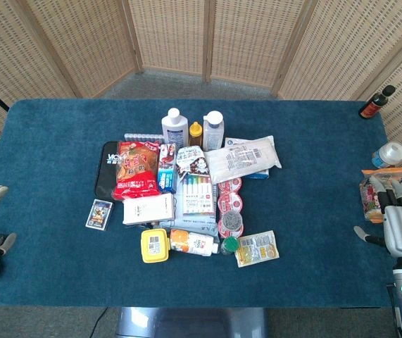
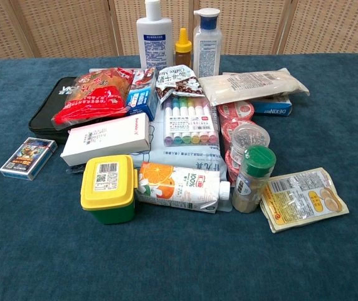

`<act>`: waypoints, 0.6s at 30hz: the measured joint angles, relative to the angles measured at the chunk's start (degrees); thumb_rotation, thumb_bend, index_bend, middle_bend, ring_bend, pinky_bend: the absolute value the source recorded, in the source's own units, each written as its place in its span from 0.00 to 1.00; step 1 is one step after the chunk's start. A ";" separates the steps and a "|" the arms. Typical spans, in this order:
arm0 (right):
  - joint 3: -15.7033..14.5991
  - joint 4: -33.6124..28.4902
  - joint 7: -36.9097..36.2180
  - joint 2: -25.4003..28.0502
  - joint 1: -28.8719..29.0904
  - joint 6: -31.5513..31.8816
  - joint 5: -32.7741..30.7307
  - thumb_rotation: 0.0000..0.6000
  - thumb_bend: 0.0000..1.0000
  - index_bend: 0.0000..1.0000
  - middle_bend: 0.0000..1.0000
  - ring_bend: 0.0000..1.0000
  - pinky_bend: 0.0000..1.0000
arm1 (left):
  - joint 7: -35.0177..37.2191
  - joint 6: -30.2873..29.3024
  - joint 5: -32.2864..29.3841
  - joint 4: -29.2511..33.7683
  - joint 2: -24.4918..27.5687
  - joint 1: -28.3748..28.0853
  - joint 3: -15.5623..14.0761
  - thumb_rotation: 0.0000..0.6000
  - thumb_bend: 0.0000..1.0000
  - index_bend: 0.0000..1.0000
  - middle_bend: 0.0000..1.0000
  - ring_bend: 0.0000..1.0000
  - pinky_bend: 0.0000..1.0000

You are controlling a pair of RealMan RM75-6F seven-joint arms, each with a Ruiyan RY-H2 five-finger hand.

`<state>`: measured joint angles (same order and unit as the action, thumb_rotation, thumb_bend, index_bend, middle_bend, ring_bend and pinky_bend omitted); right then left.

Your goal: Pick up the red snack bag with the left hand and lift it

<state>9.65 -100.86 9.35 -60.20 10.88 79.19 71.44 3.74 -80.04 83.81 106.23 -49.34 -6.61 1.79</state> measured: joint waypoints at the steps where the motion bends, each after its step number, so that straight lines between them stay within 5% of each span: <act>1: 0.01 0.01 0.03 -0.05 0.02 -0.07 -0.11 1.00 0.17 0.00 0.13 0.00 0.00 | -0.09 0.17 -0.04 0.03 -0.02 -0.11 0.01 1.00 0.38 0.00 0.00 0.00 0.00; 18: -0.19 -0.15 -0.66 -0.37 -0.75 0.58 -0.06 1.00 0.17 0.00 0.13 0.00 0.00 | -2.16 7.05 -1.66 -0.42 -0.59 -5.33 1.66 1.00 0.38 0.00 0.00 0.00 0.00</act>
<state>9.45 -101.01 8.70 -60.57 10.14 79.77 71.39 1.58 -72.98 82.15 105.81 -49.94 -11.94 3.45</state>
